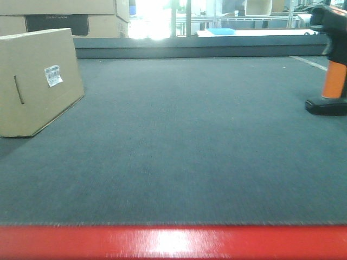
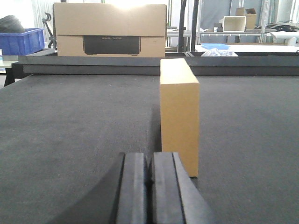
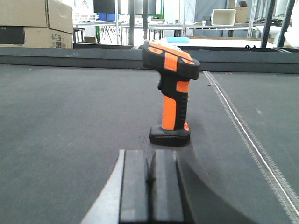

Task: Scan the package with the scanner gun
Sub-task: 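Move up to the table edge facing the cardboard box and scanner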

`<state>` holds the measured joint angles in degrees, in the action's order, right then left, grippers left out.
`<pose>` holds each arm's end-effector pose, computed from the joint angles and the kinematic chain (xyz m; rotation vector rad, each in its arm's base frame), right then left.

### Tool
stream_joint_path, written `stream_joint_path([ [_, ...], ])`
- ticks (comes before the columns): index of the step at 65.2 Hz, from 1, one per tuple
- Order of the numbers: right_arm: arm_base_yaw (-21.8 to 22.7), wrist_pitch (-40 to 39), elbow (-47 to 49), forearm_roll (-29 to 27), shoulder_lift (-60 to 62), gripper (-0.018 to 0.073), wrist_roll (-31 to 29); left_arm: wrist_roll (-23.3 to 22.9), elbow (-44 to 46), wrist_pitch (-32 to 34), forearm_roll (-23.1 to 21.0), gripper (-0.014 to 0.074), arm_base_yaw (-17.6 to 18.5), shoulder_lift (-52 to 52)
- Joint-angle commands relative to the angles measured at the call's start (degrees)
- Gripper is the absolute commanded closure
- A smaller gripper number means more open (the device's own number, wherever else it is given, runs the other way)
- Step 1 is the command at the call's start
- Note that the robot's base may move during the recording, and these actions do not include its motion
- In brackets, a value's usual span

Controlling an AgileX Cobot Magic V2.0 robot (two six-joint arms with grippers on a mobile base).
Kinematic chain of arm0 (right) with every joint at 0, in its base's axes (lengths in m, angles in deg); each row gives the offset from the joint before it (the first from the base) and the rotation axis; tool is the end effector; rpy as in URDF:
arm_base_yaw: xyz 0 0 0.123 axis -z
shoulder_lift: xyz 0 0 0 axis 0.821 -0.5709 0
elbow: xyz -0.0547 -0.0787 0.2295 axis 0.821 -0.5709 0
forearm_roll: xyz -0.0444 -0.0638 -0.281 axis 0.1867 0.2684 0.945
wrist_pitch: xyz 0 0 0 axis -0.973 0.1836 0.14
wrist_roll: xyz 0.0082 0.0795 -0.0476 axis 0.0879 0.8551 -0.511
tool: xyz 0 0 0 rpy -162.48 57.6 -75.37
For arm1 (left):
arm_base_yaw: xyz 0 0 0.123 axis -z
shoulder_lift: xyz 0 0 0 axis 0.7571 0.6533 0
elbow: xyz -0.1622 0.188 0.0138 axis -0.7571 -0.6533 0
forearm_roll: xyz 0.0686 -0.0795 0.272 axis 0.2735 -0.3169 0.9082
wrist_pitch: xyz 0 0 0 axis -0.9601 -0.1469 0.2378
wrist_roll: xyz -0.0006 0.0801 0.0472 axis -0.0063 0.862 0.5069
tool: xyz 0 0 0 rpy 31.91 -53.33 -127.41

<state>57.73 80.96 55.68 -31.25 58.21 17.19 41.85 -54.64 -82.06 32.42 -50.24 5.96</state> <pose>0.1358 -0.0053 0.2054 0.0677 1.5665 0.0110 0.1359 0.0023 0.2076 0.0164 1.5376 0.0427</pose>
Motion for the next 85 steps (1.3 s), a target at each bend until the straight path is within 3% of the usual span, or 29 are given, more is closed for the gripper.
stream_joint_path([
  [1, 0.2, -1.2, 0.0, 0.0, 0.2, 0.0721, -0.2, -0.3, 0.1, 0.7, -0.2, 0.0708, 0.1, -0.2],
  [85, 0.2, -1.2, 0.0, 0.0, 0.2, 0.0721, -0.2, -0.3, 0.1, 0.7, -0.2, 0.0708, 0.1, -0.2],
])
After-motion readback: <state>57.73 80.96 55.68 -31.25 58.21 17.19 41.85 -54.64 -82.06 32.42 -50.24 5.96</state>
